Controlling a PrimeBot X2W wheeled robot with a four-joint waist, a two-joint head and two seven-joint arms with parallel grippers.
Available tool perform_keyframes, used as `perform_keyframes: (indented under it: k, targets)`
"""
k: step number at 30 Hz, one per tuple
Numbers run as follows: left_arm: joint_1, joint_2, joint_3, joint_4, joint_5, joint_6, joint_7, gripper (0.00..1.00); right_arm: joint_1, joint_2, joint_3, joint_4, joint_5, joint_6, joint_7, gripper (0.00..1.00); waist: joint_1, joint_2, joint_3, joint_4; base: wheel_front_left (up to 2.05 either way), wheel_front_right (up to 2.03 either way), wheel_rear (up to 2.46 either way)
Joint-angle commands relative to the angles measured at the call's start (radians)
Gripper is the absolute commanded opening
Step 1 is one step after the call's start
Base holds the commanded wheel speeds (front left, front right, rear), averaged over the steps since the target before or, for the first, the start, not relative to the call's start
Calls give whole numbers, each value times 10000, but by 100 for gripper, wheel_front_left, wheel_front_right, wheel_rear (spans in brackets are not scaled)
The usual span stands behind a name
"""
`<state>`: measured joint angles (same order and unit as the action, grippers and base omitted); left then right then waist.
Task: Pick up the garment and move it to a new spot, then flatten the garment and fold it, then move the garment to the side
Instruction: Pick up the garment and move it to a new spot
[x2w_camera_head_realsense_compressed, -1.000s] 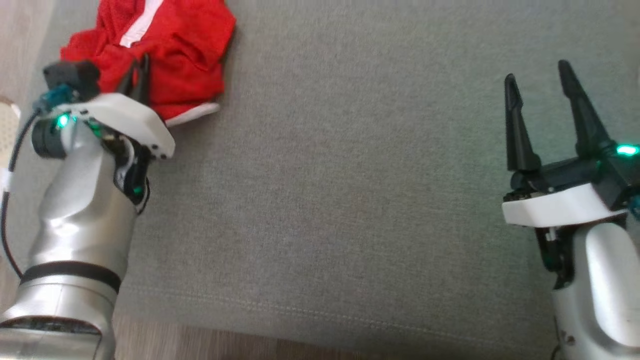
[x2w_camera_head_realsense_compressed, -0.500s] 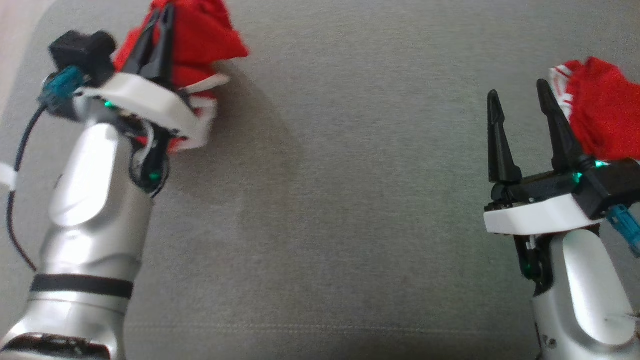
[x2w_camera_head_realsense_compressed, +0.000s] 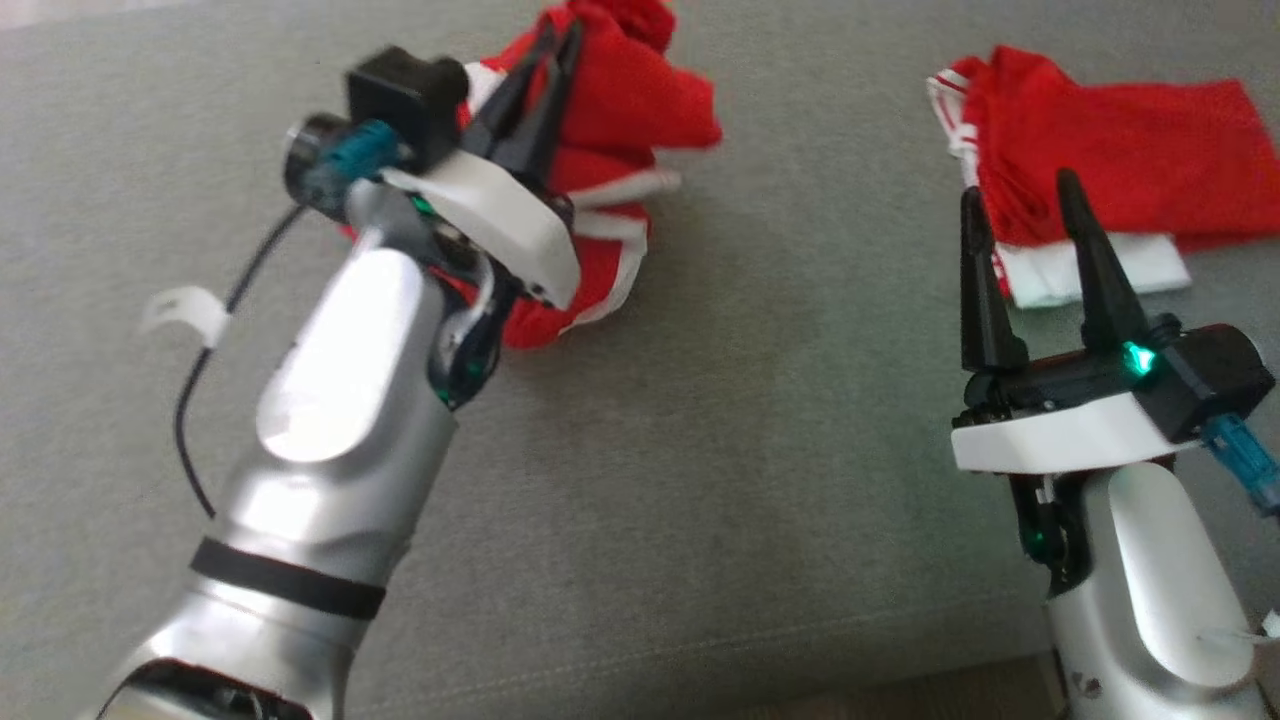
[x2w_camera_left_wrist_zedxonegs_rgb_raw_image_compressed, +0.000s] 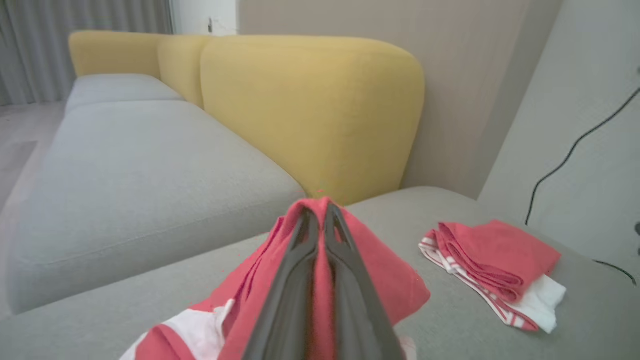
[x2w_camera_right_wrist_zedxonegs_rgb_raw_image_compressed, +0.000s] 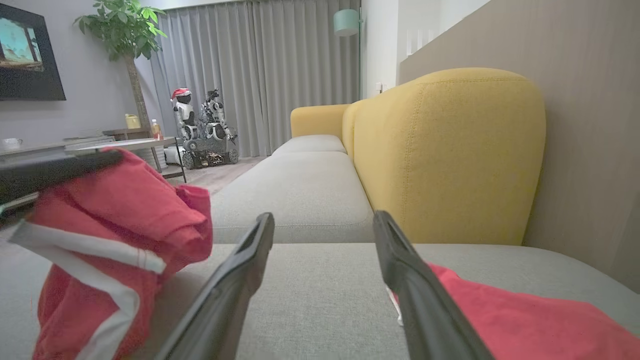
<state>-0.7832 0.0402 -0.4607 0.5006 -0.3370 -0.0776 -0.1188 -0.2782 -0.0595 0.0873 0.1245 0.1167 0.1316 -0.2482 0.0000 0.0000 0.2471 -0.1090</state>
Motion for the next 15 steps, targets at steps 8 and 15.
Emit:
perform_keyframes:
  k: [8, 15]
  targets:
    - [-422, 106, -1131, 815, -815, 469, -522, 100, -431, 92, 327, -196, 263, -9, -131, 100, 0, 0, 314, -797, 0, 0, 0]
    - [-574, 104, -1055, 1169, -1455, 973, -1270, 100, -214, 92, 231, -147, 144, -9, -134, 100, 0, 0, 31, -242, 0, 0, 0]
